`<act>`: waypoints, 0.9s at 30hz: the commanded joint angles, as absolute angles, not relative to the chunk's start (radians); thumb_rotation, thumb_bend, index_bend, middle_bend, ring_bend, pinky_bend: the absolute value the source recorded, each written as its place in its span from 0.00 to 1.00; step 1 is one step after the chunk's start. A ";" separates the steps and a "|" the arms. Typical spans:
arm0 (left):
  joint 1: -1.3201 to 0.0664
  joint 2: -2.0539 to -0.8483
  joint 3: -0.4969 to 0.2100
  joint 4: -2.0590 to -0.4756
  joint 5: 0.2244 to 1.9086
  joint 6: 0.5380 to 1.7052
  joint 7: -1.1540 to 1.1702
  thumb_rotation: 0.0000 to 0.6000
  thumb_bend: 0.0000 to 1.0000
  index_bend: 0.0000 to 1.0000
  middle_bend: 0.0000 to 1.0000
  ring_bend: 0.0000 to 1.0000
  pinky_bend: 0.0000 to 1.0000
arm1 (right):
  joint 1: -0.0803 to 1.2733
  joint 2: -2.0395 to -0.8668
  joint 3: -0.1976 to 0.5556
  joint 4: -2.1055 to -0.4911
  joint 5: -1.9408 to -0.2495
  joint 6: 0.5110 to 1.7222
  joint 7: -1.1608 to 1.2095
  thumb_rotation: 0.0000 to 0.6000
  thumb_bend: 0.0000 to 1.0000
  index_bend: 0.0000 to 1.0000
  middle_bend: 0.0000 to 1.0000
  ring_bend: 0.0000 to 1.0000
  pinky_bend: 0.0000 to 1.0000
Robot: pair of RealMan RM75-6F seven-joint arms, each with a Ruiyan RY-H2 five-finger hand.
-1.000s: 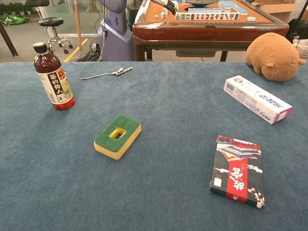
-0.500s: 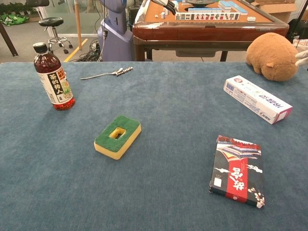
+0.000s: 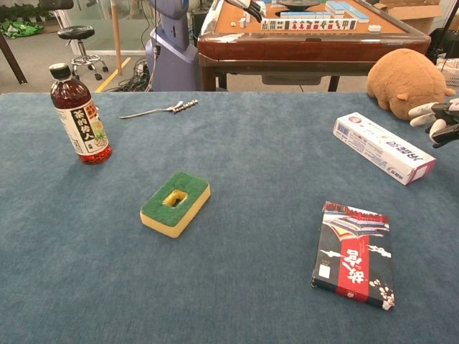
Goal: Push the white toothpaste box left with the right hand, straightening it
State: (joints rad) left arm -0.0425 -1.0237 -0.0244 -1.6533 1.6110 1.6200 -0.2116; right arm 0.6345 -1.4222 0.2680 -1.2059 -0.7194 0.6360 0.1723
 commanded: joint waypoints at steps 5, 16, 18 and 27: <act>-0.042 -1.021 -0.025 -1.654 1.610 1.620 -0.215 1.00 0.21 0.37 0.67 0.56 0.67 | 0.639 -1.462 0.272 -1.177 -0.724 0.608 0.191 1.00 1.00 0.08 0.08 0.08 0.21; -0.040 -1.021 -0.026 -1.653 1.610 1.621 -0.218 1.00 0.21 0.37 0.67 0.56 0.67 | 0.616 -1.445 0.291 -1.257 -0.797 0.591 0.253 1.00 1.00 0.08 0.08 0.08 0.21; -0.041 -1.021 -0.025 -1.653 1.611 1.620 -0.218 1.00 0.21 0.37 0.67 0.56 0.67 | 0.610 -1.436 0.295 -1.275 -0.808 0.586 0.269 1.00 1.00 0.08 0.08 0.08 0.21; -0.042 -1.023 -0.025 -1.654 1.612 1.616 -0.211 1.00 0.21 0.37 0.67 0.56 0.67 | 0.604 -1.428 0.303 -1.282 -0.831 0.538 0.329 1.00 1.00 0.08 0.08 0.08 0.21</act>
State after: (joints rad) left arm -0.0420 -1.0224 -0.0250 -1.6544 1.6120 1.6161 -0.2112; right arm 0.6039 -1.4273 0.3027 -1.2838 -0.8299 0.5418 0.3248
